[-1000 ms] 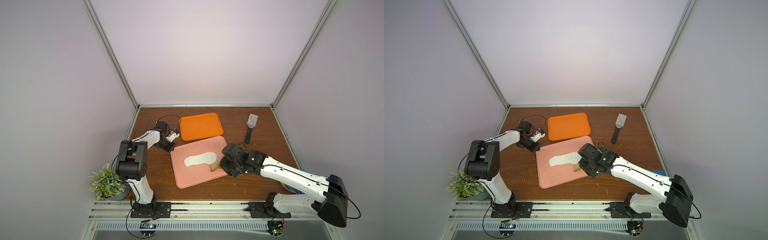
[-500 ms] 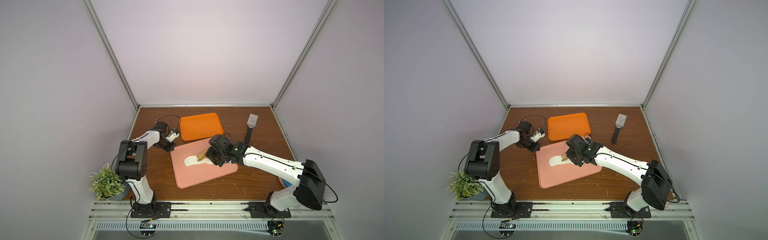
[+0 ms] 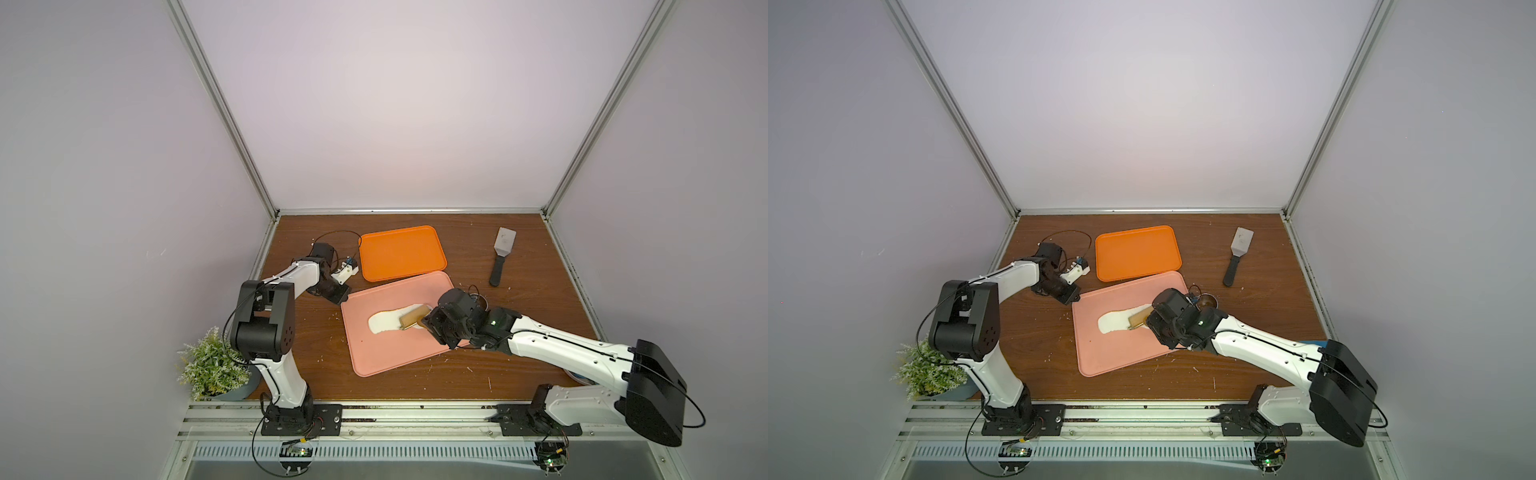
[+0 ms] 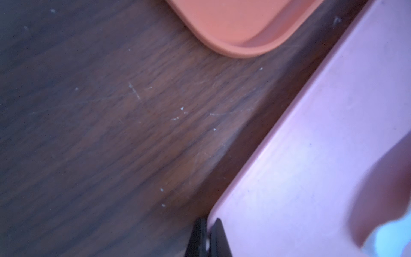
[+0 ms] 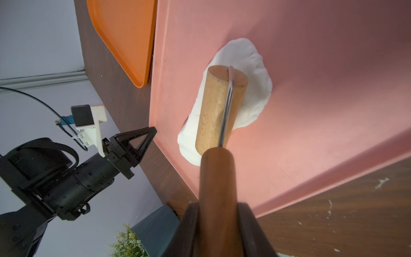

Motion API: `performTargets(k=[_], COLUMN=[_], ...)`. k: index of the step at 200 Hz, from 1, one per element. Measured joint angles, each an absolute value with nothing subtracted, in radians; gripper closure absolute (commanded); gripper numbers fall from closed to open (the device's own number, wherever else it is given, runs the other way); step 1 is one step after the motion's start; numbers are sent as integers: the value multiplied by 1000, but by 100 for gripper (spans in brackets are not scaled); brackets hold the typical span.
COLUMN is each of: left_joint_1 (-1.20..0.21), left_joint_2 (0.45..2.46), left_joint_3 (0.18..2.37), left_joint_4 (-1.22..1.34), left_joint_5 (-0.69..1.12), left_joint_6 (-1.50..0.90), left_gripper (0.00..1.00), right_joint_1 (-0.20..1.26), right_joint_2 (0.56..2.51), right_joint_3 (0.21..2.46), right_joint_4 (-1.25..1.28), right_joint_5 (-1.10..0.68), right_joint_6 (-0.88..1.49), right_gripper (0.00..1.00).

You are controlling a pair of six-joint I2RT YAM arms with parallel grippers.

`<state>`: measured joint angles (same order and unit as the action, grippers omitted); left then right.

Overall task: Roll out the dumpling wrappers from the dough
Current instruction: Flatten out the dough on the work surface.

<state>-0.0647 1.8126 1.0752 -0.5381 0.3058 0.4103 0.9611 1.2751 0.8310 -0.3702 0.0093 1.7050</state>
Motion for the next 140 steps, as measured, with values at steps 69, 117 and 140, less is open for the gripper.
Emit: performTargets(k=[69,117,140], left_joint_1=[-64,-64,-64], left_joint_2=[1813,1813,1813], left_joint_3=[1075,1075,1075], left_joint_4=[-538,-538,-538], left_joint_5=[306,306,307], left_joint_6=[410,410,410], left_gripper=[100,100,100], right_joint_1=[962,960,944], right_joint_2=[1192,1146,1176], right_joint_3=[747,786,857], right_joint_4=[-369,-536,-628], right_joint_5=[-17,-8,-6], right_joint_6=[1700,1712,1699], right_gripper=[100,100,100])
